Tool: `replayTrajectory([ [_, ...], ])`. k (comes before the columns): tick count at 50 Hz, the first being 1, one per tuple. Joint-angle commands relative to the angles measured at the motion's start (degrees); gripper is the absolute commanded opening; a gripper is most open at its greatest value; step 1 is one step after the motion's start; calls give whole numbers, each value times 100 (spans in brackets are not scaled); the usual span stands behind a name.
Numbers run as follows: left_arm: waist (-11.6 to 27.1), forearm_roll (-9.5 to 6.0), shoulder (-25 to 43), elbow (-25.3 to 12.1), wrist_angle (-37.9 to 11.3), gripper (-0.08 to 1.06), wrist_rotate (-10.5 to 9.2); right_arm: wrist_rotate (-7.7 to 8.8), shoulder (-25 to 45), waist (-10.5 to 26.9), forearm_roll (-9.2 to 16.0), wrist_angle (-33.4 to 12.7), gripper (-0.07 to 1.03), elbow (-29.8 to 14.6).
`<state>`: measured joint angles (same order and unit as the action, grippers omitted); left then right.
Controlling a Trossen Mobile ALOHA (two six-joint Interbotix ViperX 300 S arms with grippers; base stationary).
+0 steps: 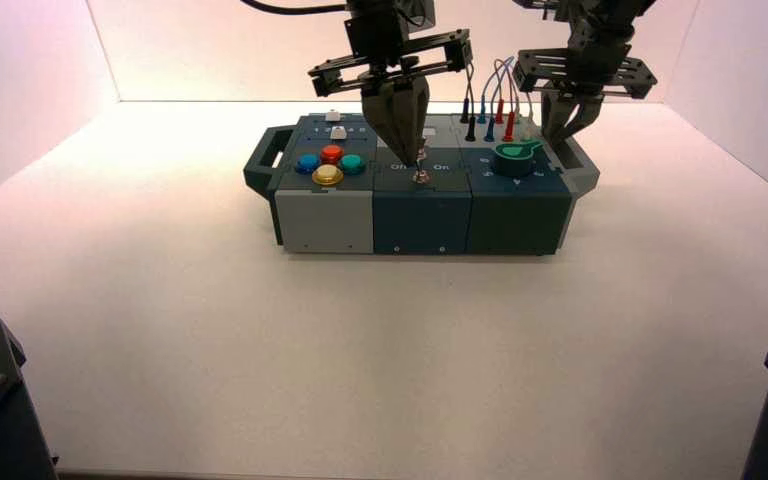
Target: Flip the bottom switch on with the left gripper.
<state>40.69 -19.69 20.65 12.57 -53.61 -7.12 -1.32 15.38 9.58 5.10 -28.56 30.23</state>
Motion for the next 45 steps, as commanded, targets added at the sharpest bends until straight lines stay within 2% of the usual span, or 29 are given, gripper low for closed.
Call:
replayTrajectory([
  [1, 272, -53, -70, -299, -18, -3, -35, 0, 308, 18, -9, -18, -2, 185],
  [16, 360, -62, 26, -387, -53, -3, -53, 0, 264, 18, -9, 9, -2, 237],
  [27, 360, -9, -105, -431, -62, -3, -53, 9, 229, 18, -9, 26, -2, 264],
  [45, 360, 0, -413, -290, -62, -3, -44, 0, 70, 18, -9, -9, -2, 299],
])
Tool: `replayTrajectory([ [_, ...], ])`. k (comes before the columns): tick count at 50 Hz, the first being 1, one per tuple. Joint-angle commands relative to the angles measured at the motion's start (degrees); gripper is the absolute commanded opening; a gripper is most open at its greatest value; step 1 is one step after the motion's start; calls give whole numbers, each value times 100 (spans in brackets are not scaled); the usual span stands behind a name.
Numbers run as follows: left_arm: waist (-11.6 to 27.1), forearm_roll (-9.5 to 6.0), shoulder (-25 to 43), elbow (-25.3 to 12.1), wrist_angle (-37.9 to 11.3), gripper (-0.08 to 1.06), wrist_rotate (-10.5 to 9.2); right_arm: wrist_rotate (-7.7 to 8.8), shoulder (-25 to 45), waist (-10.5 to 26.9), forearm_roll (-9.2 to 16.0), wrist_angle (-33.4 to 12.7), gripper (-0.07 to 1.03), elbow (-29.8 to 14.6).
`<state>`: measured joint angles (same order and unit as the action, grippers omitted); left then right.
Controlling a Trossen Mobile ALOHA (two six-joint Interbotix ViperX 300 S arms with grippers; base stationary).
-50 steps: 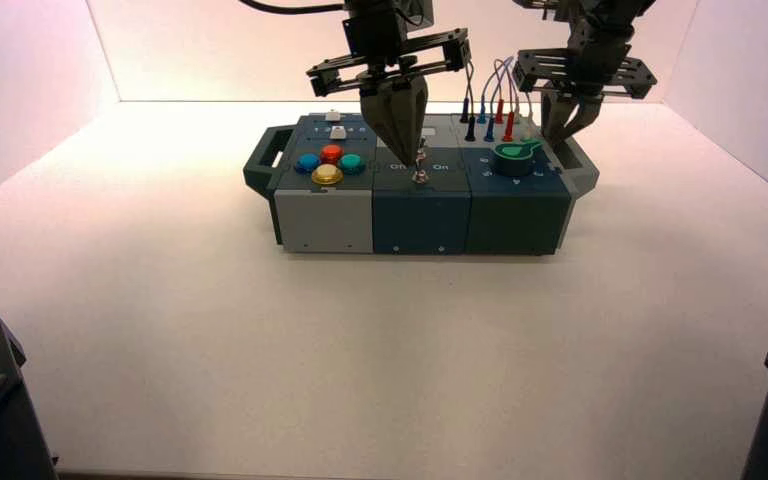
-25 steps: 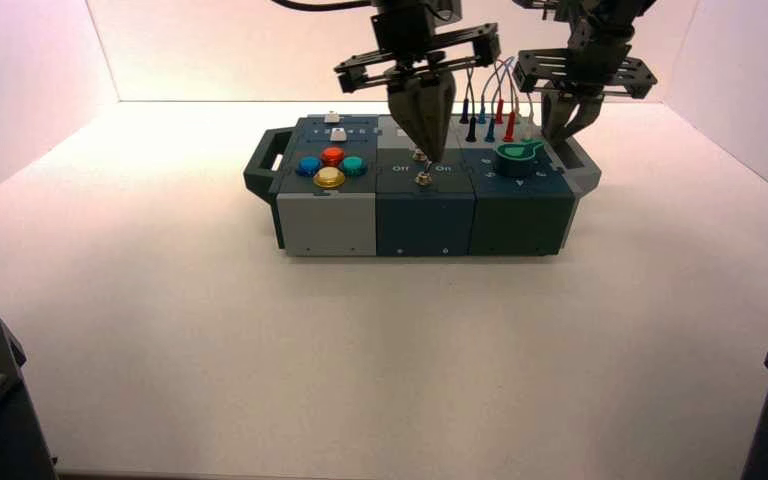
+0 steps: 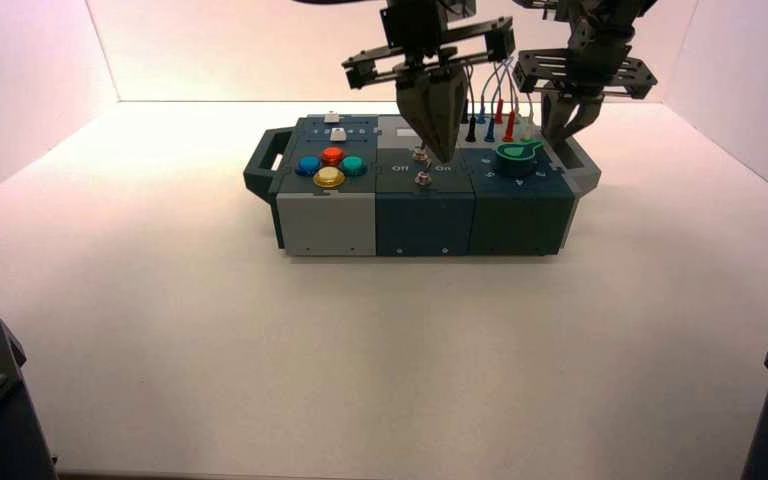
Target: Flip the bottom switch on with the left gripper.
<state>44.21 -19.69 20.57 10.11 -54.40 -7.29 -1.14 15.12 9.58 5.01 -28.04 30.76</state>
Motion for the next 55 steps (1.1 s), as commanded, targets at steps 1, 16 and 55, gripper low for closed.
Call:
replayTrajectory([
  [1, 9, 0, -431, -35, 18, -3, -26, -18, 88, 18, 0, -62, -2, 246],
  [16, -9, 9, -747, -18, 18, -3, -26, -18, -167, 18, 0, -88, -2, 360],
  [55, -141, 694, -1055, 404, 18, -3, -35, 26, -1187, 18, -44, -703, -2, 439],
])
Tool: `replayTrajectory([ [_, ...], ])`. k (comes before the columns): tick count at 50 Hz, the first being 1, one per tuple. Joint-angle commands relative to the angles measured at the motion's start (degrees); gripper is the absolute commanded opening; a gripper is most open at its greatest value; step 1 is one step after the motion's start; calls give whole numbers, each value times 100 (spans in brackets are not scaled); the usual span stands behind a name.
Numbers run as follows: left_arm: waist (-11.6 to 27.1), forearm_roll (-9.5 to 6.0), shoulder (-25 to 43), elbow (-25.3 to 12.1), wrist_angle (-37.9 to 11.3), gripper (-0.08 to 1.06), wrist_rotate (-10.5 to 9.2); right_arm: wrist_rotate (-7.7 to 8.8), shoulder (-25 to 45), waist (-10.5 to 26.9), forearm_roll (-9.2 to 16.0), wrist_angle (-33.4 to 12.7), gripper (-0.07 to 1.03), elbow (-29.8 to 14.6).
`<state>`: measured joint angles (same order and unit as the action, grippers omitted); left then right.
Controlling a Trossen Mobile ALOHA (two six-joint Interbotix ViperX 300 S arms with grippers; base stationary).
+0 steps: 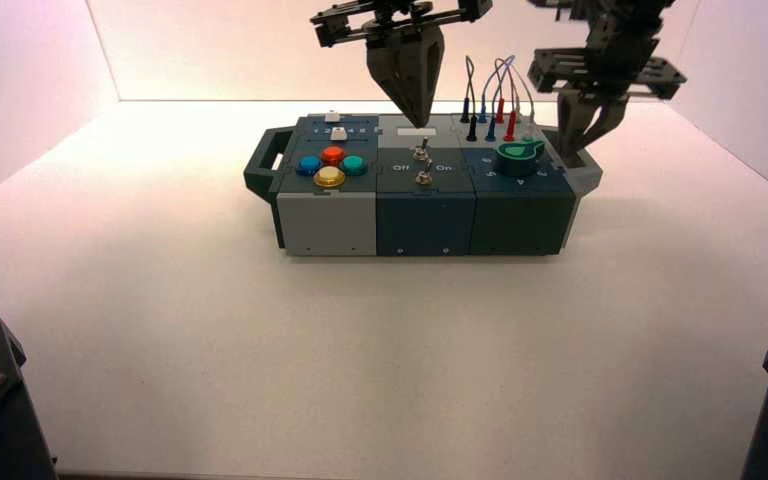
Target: Flip the bottom switch on with the left gripper.
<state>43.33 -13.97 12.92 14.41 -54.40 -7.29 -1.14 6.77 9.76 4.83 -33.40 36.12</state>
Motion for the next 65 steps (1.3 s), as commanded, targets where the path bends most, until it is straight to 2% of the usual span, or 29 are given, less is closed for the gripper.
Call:
replayTrajectory([
  [1, -79, 149, -299, -9, 9, -3, -35, 35, -378, 0, -35, -246, -2, -114],
  [10, -334, 246, -413, 141, -9, -3, 35, 123, -606, 70, -9, -668, -2, -220],
  [12, -448, 255, -492, 220, -9, -3, 105, 132, -756, 158, -9, -782, -2, -229],
  [20, -659, 255, -650, 422, -9, -3, 149, 141, -1055, 492, 9, -1107, -2, -387],
  [29, -659, 255, -738, 448, -26, -3, 149, 132, -1178, 686, 53, -1248, -2, -439],
  [45, -659, 255, -756, 466, -26, -3, 255, 114, -1556, 694, 62, -1345, -2, -272],
  [65, -659, 264, -738, 633, -26, -3, 255, 114, -1767, 791, 88, -1380, -2, -18],
])
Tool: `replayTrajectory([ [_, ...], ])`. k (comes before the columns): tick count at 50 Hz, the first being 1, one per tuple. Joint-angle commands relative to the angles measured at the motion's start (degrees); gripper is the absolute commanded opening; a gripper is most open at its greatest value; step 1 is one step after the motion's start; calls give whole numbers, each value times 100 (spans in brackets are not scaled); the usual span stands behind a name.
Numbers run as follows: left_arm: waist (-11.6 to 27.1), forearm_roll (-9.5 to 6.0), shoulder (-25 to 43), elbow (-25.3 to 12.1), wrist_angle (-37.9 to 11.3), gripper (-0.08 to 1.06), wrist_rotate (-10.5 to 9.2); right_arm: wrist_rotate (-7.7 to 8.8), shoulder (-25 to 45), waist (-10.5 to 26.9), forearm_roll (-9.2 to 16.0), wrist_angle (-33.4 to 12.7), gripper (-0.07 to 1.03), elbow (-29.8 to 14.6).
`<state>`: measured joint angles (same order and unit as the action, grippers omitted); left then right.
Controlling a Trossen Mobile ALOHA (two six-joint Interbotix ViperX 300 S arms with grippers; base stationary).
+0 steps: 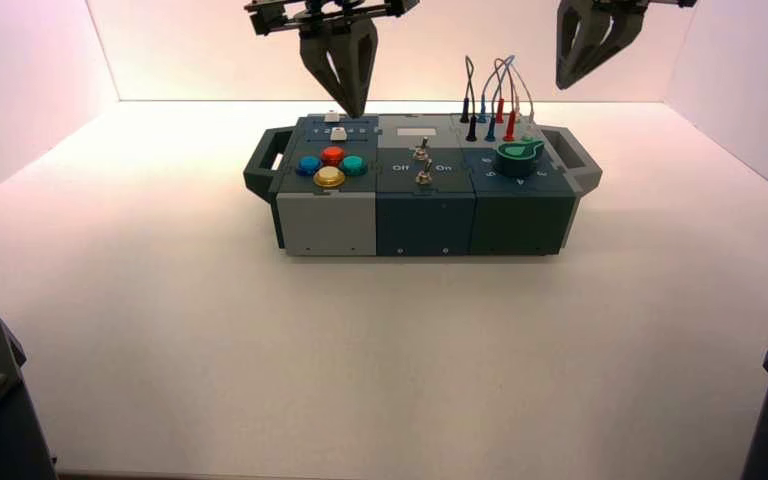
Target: Flip the bottom switch on with the left gripper.
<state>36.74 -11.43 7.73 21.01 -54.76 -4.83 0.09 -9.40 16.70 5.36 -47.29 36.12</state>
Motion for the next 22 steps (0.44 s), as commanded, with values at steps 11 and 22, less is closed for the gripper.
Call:
replayTrajectory([
  [11, -9, -35, -264, -53, 18, -3, -9, -9, -264, 316, 88, 0, -2, -9],
  [22, 0, -35, -378, -53, 281, -3, 0, 9, -325, 475, 97, 35, -2, -35],
])
